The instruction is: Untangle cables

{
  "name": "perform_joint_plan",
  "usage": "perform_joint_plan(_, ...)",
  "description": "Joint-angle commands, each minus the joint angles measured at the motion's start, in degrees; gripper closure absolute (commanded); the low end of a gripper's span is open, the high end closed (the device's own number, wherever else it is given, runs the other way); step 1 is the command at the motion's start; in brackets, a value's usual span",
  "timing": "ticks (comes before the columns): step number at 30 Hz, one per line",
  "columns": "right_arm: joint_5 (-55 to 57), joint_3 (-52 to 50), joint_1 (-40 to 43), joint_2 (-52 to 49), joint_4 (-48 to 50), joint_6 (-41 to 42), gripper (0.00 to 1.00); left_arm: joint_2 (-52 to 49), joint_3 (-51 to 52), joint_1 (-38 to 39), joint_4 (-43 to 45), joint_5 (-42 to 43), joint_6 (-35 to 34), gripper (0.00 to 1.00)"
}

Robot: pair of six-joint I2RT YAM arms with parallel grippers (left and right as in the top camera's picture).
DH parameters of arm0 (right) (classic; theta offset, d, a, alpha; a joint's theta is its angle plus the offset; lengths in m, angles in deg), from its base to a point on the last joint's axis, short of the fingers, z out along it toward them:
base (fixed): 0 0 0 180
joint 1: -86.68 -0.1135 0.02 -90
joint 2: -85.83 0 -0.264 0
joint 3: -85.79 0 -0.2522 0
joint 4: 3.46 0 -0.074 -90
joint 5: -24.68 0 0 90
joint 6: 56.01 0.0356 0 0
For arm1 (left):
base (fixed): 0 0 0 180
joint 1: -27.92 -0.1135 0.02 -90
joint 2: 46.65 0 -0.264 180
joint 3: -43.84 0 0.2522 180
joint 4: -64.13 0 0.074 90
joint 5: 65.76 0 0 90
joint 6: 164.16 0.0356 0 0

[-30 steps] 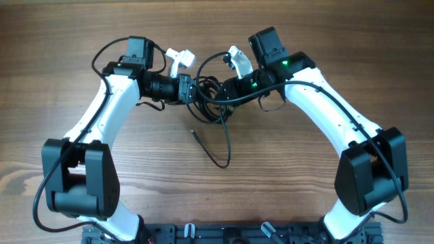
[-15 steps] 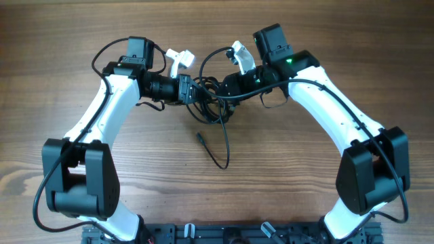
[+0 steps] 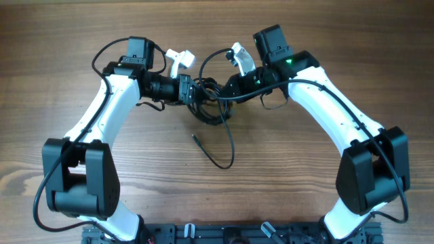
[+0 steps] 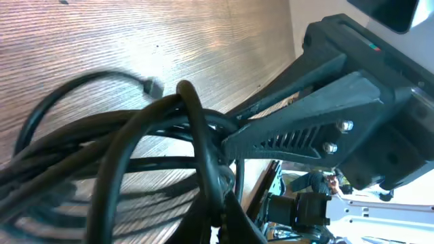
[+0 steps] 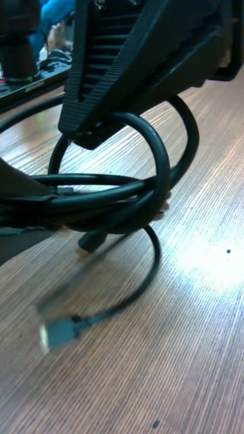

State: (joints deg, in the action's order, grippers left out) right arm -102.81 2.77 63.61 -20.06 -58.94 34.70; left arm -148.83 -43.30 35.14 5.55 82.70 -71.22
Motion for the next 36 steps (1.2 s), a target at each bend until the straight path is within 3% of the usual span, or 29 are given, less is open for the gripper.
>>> perform_joint_plan(1,1.77,-0.81,0.68,-0.31,1.03,-2.67,0.96,0.07,-0.13,-0.15,0.07,6.62,1.36,0.96)
perform_joint_plan(4,4.96,-0.81,1.75,-0.31,1.05,-1.81,0.96,0.07,-0.13,-2.23,0.35,14.51,1.36,0.96)
perform_joint_plan(8,14.56,-0.92,3.50,-0.31,-0.09,1.27,0.96,0.07,-0.13,-8.24,0.44,32.04,1.36,0.96)
perform_joint_plan(15,32.13,-1.20,7.06,-0.31,-2.95,4.02,0.96,1.05,-0.20,-16.98,0.09,31.91,-0.81,0.96)
perform_joint_plan(23,41.99,-1.22,15.10,-0.31,-3.87,11.54,0.96,1.14,-0.17,-21.88,-0.50,31.71,-0.79,0.96)
perform_joint_plan(26,40.87,-1.22,18.12,-0.31,-3.82,11.89,0.96,1.14,-0.17,-22.14,-1.25,25.86,-0.79,0.96)
perform_joint_plan(29,40.87,-1.22,20.94,-0.31,-4.09,13.11,0.96,1.14,-0.17,-22.14,-3.87,12.61,-0.83,0.96)
perform_joint_plan(34,35.89,-1.22,25.29,-0.31,-4.00,14.01,0.96,1.14,-0.11,-22.14,-6.08,-18.62,-14.49,0.96)
perform_joint_plan(36,30.91,-1.22,26.45,-0.31,-3.69,12.02,0.96,1.14,-0.11,-22.14,-6.29,-25.70,-17.99,0.96)
